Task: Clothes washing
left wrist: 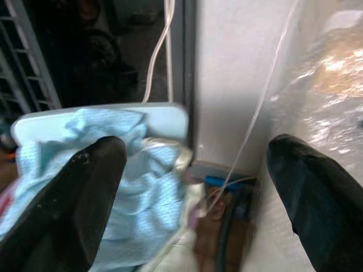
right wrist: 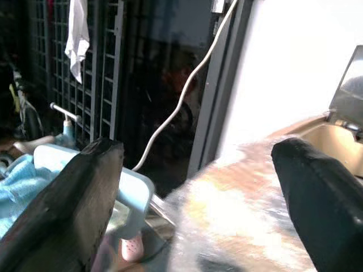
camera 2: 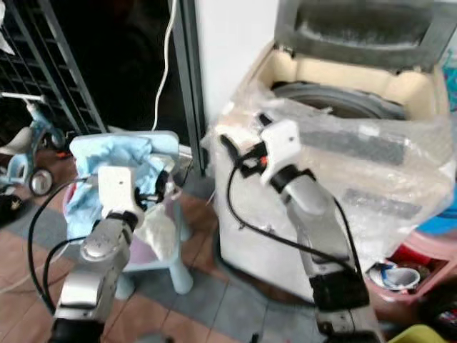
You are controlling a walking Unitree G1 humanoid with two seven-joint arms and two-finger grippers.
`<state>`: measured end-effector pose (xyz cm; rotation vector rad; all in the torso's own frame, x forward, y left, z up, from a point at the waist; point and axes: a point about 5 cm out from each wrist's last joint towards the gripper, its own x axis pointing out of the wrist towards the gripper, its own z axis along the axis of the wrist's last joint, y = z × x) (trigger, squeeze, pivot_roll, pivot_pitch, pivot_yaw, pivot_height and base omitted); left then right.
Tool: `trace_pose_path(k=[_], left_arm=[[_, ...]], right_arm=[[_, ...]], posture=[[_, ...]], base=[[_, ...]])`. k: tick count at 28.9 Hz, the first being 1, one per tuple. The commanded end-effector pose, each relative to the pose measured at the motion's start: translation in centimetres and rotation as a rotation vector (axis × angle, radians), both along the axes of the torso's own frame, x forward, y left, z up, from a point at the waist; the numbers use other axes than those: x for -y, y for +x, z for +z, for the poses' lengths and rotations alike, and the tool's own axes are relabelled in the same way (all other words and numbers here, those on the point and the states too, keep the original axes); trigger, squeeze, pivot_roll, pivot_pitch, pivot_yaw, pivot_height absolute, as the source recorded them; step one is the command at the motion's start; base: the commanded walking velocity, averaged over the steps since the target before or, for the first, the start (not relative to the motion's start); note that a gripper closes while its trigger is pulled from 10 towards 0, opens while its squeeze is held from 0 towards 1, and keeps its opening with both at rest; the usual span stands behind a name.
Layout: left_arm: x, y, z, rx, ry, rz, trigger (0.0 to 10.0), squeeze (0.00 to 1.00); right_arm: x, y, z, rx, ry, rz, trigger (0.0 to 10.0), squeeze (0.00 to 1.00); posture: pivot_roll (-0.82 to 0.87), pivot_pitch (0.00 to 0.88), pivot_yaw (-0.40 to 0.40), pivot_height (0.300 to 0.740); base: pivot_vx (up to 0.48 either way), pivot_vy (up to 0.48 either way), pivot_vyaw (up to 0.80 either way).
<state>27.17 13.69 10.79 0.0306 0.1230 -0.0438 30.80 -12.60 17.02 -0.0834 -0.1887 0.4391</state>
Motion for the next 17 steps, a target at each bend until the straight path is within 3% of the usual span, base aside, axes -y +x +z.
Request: trace_pose_path(k=[1, 3, 6, 11, 17], left_arm=[[0.2, 0.3, 0.6, 0.025, -0.008, -0.008, 10.0, 0.0], [0.2, 0.3, 0.6, 0.027, -0.011, -0.016, 10.0, 0.0], [0.4, 0.4, 0.7, 0.037, -0.002, -0.029, 10.0, 0.0], [0.2, 0.7, 1.1, 0.057, 0.009, 0.004, 10.0, 0.0], [-0.5, 0.2, 0.7, 0.043, -0.022, 0.018, 10.0, 0.0]], right_arm=[[0.9, 0.0, 0.1, -0.013, 0.02, -0.049, 10.0, 0.0], [0.9, 0.0, 0.1, -0.017, 0.036, -0.049, 10.0, 0.0], [0.8, -0.1, 0.5, -0.013, 0.042, -0.052, 10.0, 0.0], [0.3, 0.4, 0.6, 0.006, -0.059, -0.078, 10.0, 0.0], [-1.9, -0.1, -0.7, -0.089, 0.007, -0.03, 10.0, 0.0]], posture=[[-0.05, 0.0, 0.039, 0.74], [-0.05, 0.0, 0.042, 0.74], [-0.05, 0.0, 0.047, 0.74], [-0.05, 0.0, 0.04, 0.74], [-0.04, 0.0, 0.03, 0.74]], base=[[0.0, 0.48, 0.0], [0.0, 0.48, 0.0], [0.0, 0.0, 0.0], [0.0, 0.0, 0.0], [0.047, 0.0, 0.0]])
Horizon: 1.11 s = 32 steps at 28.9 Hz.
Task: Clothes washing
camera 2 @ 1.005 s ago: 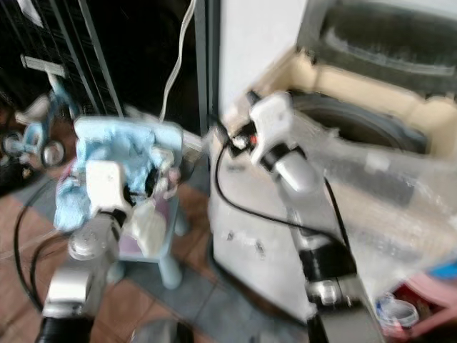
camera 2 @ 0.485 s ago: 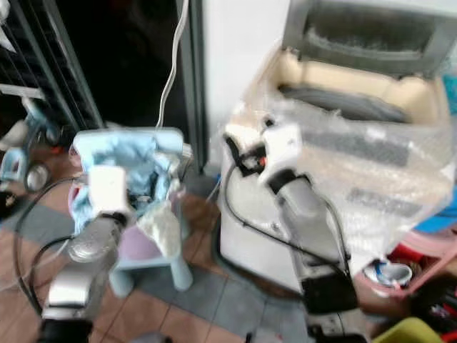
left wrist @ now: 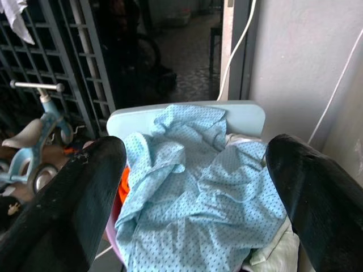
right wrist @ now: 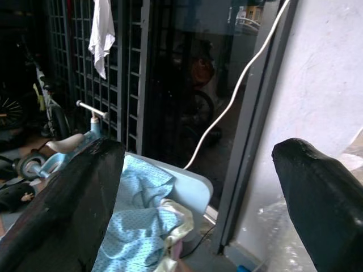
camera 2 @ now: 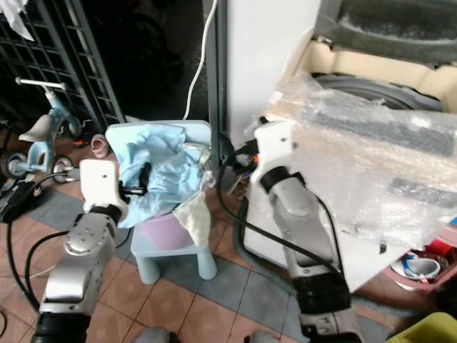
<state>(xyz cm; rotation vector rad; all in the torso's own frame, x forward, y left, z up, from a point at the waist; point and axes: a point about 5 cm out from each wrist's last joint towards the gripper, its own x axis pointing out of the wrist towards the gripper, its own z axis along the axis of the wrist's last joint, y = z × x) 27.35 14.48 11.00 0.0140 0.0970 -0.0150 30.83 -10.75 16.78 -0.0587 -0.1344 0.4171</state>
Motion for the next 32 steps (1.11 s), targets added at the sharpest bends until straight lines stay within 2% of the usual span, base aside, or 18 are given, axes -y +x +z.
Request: trace_pose_path(k=[1, 5, 12, 26, 32], left_arm=[[0.3, 0.0, 0.4, 0.016, -0.008, -0.01, 10.0, 0.0], [0.3, -0.1, 0.3, 0.01, -0.006, -0.001, 10.0, 0.0], [0.2, -0.1, 0.2, 0.008, -0.006, 0.003, 10.0, 0.0], [0.6, -0.3, 0.0, -0.001, -0.015, -0.002, 10.0, 0.0], [0.3, -0.4, -0.1, -0.02, -0.017, 0.007, 10.0, 0.0]], right_arm=[[-0.1, -0.3, -0.8, -0.054, -0.006, -0.012, 10.0, 0.0], [-0.2, -0.8, -2.1, -0.175, 0.009, 0.01, 10.0, 0.0], [-0.6, -2.1, -1.8, -0.112, 0.006, 0.075, 10.0, 0.0], [-0.5, -2.2, -2.2, -0.138, 0.001, 0.107, 10.0, 0.0], [-0.8, -2.7, -4.0, -0.2, -0.039, 0.123, 10.0, 0.0]], posture=[[-0.04, 0.0, 0.03, 0.74], [-0.04, 0.0, 0.025, 0.74], [-0.05, 0.0, 0.026, 0.74], [-0.05, 0.0, 0.021, 0.74], [-0.03, 0.0, 0.022, 0.74]], base=[[0.296, 0.0, 0.0], [0.293, 0.0, 0.0], [0.34, 0.0, 0.1], [0.41, 0.0, 0.69], [0.153, 0.398, 0.08]])
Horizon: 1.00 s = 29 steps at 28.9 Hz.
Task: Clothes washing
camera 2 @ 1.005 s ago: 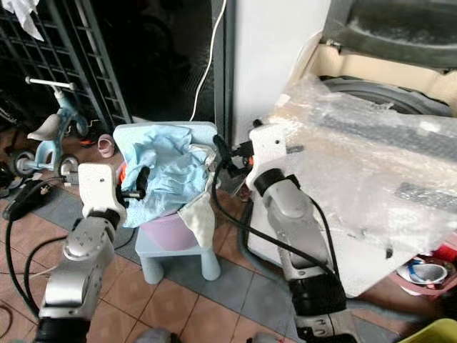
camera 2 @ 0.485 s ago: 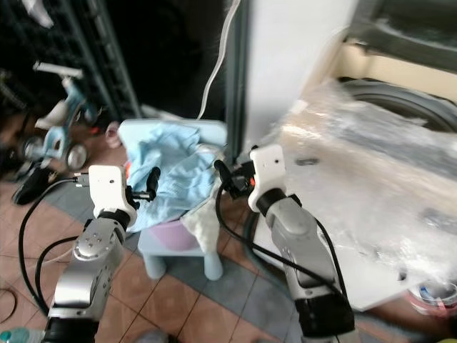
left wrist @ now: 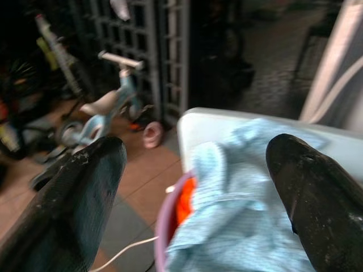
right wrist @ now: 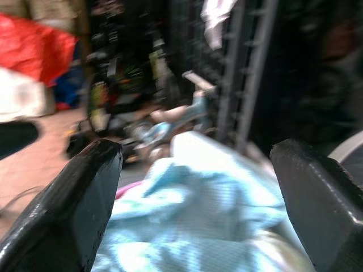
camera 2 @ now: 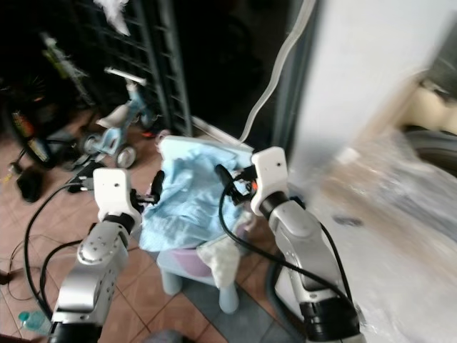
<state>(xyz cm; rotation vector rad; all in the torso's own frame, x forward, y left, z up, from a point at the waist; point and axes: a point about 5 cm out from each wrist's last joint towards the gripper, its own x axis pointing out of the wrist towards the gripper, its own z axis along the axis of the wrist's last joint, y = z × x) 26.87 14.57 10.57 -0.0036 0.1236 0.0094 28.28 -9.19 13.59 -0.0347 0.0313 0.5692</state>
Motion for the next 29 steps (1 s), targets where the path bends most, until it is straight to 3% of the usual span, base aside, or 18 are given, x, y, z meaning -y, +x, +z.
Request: trace_pose_path(k=[1, 8, 11, 16, 19, 20, 23, 25, 29], left_arm=[[0.3, 0.1, 0.4, 0.006, 0.001, -0.015, 10.0, 0.0], [0.0, 0.2, 0.6, 0.017, 0.04, -0.03, 10.0, 0.0], [-0.3, 0.0, 0.3, -0.01, 0.075, -0.036, 10.0, 0.0], [-1.5, -0.8, -0.7, -0.061, 0.059, -0.028, 10.0, 0.0], [-1.9, -0.9, -0.9, -0.061, 0.061, -0.025, 10.0, 0.0], [-1.9, -0.9, -0.9, -0.057, 0.077, -0.026, 10.0, 0.0], [-1.9, -0.8, -0.9, -0.054, 0.079, -0.029, 10.0, 0.0], [-2.0, -0.8, -1.2, -0.073, 0.073, -0.021, 10.0, 0.0], [-2.0, -0.9, -1.7, -0.083, 0.069, -0.024, 10.0, 0.0]], right_arm=[[0.8, -0.2, -1.1, -0.041, -0.031, -0.033, 10.0, 0.0], [1.2, -0.1, -1.7, -0.036, -0.086, -0.043, 10.0, 0.0], [1.8, 0.1, -2.5, -0.094, -0.087, -0.086, 10.0, 0.0], [3.2, 0.0, -4.2, -0.013, -0.225, -0.257, 10.0, 0.0], [3.6, 0.0, -4.6, 0.016, -0.245, -0.356, 10.0, 0.0], [3.8, -0.1, -4.6, -0.001, -0.172, -0.384, 10.0, 0.0], [4.2, -0.2, -4.2, 0.016, -0.13, -0.417, 10.0, 0.0], [5.8, -0.1, -4.4, -0.003, -0.142, -0.594, 10.0, 0.0], [5.8, -0.1, -4.8, 0.001, -0.164, -0.611, 10.0, 0.0]], posture=[[-0.03, 0.0, 0.023, 0.74], [-0.01, 0.0, 0.027, 0.74], [-0.01, 0.001, 0.028, 0.74], [-0.01, 0.0, 0.057, 0.74], [-0.01, 0.0, 0.052, 0.74], [-0.01, 0.0, 0.052, 0.74], [-0.01, 0.0, 0.052, 0.74], [-0.03, 0.0, 0.06, 0.74], [-0.03, 0.0, 0.057, 0.74]], base=[[0.0, 0.461, 0.0], [0.0, 0.459, 0.0], [0.0, 0.0, 0.0], [0.0, 0.0, 0.0], [0.0, 0.0, 0.0], [0.0, 0.0, 0.0], [0.0, 0.0, 0.0], [0.0, 0.0, 0.0], [0.0, 0.0, 0.0]])
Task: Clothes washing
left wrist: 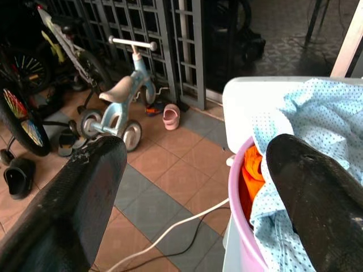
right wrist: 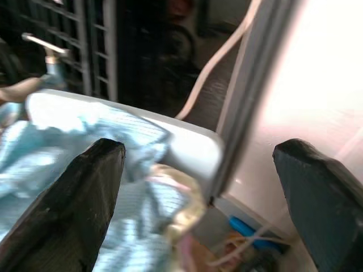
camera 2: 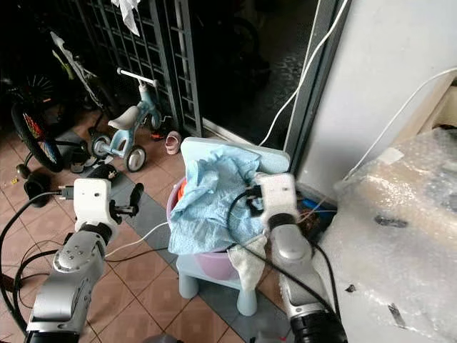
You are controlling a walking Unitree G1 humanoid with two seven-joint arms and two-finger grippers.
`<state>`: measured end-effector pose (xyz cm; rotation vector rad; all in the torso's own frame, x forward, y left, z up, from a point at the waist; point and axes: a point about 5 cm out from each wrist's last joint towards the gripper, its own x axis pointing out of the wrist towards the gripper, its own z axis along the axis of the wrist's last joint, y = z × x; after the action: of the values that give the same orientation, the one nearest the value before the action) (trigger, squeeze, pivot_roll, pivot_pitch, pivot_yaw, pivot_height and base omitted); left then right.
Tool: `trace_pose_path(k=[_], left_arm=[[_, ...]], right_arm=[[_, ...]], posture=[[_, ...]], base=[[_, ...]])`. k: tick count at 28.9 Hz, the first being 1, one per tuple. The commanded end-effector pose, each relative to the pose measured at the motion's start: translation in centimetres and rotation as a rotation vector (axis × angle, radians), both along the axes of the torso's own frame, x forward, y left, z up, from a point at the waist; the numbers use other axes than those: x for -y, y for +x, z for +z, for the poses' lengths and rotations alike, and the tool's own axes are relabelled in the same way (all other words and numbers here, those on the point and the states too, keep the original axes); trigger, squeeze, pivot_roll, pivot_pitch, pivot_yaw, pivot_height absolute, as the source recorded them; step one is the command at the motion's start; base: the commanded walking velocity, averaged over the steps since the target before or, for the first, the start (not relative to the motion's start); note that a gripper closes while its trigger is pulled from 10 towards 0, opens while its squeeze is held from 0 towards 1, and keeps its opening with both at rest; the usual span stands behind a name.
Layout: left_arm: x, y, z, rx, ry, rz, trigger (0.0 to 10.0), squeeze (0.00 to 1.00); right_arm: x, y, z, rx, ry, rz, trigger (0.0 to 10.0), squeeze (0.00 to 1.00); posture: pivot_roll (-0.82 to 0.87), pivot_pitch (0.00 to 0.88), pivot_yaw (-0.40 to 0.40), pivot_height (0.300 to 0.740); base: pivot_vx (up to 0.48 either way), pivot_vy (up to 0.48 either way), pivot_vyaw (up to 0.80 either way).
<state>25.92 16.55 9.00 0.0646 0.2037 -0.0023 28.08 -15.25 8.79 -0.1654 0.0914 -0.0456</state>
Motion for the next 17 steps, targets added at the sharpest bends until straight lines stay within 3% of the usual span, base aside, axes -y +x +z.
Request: trace_pose_path(k=[1, 2, 6, 7, 10, 13, 17], left_arm=[[-0.1, 0.0, -0.1, 0.007, 0.013, -0.012, 10.0, 0.0], [-0.2, 0.1, 0.1, 0.039, 0.038, -0.015, 10.0, 0.0], [-0.4, 0.2, -0.1, 0.048, 0.055, -0.003, 10.0, 0.0], [-0.3, 0.2, 0.0, 0.053, 0.031, -0.009, 10.0, 0.0], [0.0, 0.2, 0.3, 0.067, 0.031, -0.023, 10.0, 0.0], [0.1, 0.3, 0.5, 0.085, 0.031, -0.029, 10.0, 0.0], [0.0, 0.5, 0.1, 0.056, 0.011, -0.027, 10.0, 0.0]], right_arm=[[-0.7, 0.0, 0.2, 0.023, 0.045, 0.026, 10.0, 0.0], [-0.9, -0.1, 0.5, 0.056, 0.122, 0.009, 10.0, 0.0], [-0.8, -0.1, 0.5, 0.053, 0.168, -0.016, 10.0, 0.0], [-0.7, 0.0, 0.1, 0.032, 0.098, 0.02, 10.0, 0.0], [-0.8, 0.0, -0.5, -0.015, 0.115, 0.034, 10.0, 0.0], [-1.0, 0.1, -0.6, -0.012, 0.041, 0.066, 10.0, 0.0], [-1.3, 0.3, -0.5, -0.007, 0.055, 0.085, 10.0, 0.0]], posture=[[-0.03, 0.0, 0.054, 0.74], [-0.03, 0.0, 0.049, 0.74], [-0.03, 0.0, 0.042, 0.74], [-0.03, 0.0, 0.034, 0.74], [-0.02, 0.0, 0.03, 0.74], [-0.02, 0.0, 0.028, 0.74], [-0.02, 0.0, 0.028, 0.74]], base=[[0.0, 0.0, 0.0], [0.0, 0.0, 0.0], [0.0, 0.0, 0.0], [0.0, 0.0, 0.0], [0.0, 0.0, 0.0], [0.0, 0.0, 0.0], [0.0, 0.24, 0.61]])
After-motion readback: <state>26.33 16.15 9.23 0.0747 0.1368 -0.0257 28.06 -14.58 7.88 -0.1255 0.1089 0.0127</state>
